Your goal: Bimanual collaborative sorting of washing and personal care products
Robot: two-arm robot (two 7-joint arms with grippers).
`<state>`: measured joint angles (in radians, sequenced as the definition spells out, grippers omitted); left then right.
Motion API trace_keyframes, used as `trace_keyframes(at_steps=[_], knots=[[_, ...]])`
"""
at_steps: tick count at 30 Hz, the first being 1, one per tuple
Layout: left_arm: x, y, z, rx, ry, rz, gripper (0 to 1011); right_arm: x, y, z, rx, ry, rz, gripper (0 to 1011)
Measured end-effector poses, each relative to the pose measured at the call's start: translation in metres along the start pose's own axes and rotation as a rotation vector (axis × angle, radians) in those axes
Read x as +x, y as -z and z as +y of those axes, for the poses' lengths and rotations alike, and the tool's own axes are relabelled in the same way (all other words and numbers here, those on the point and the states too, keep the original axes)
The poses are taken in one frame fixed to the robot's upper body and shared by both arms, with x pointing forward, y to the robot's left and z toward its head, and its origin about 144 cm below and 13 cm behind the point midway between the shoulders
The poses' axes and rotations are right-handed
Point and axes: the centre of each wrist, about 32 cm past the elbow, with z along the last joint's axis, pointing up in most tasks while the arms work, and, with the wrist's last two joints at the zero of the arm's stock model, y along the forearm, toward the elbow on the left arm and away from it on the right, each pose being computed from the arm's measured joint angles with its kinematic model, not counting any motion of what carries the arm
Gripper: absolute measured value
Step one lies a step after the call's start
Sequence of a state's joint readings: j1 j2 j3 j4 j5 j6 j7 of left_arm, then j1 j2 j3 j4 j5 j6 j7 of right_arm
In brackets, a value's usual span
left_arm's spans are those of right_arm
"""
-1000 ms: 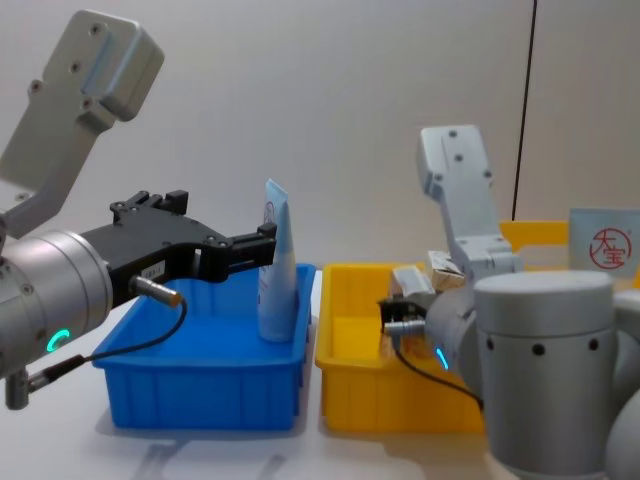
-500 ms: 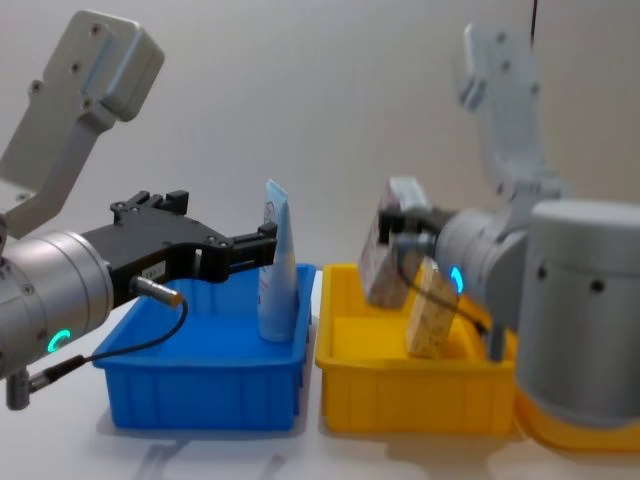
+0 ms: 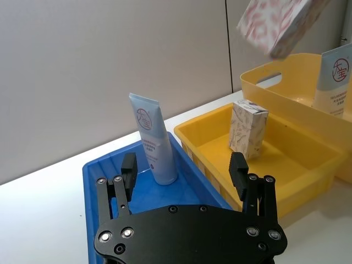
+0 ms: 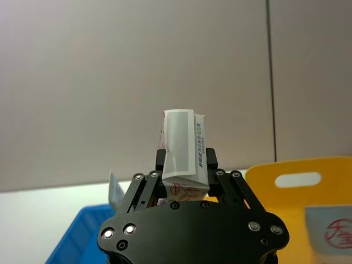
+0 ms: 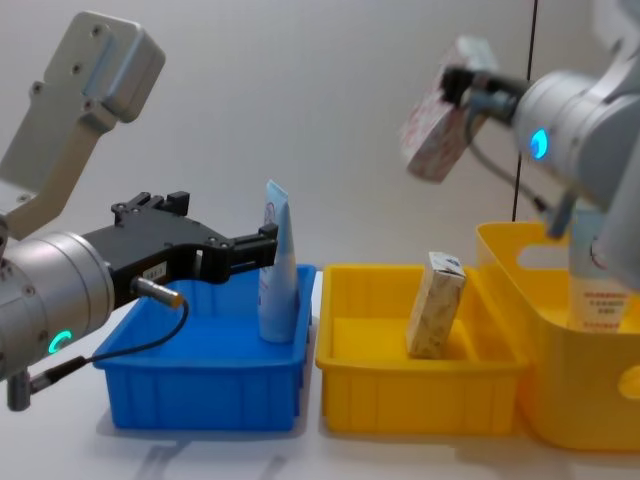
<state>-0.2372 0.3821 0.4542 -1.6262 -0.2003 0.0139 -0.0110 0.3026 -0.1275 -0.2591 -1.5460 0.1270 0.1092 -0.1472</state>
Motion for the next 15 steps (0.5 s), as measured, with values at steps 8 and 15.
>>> trace_keyframes(at_steps=[8, 15], knots=[[0.0, 0.0, 0.0, 0.0, 0.0, 0.0, 1001, 0.02, -0.02, -0.007, 0.061, 0.075, 0.008, 347], [0.0, 0.0, 0.0, 0.0, 0.0, 0.0, 1001, 0.037, -0.025, -0.017, 0.059, 0.143, -0.035, 347]])
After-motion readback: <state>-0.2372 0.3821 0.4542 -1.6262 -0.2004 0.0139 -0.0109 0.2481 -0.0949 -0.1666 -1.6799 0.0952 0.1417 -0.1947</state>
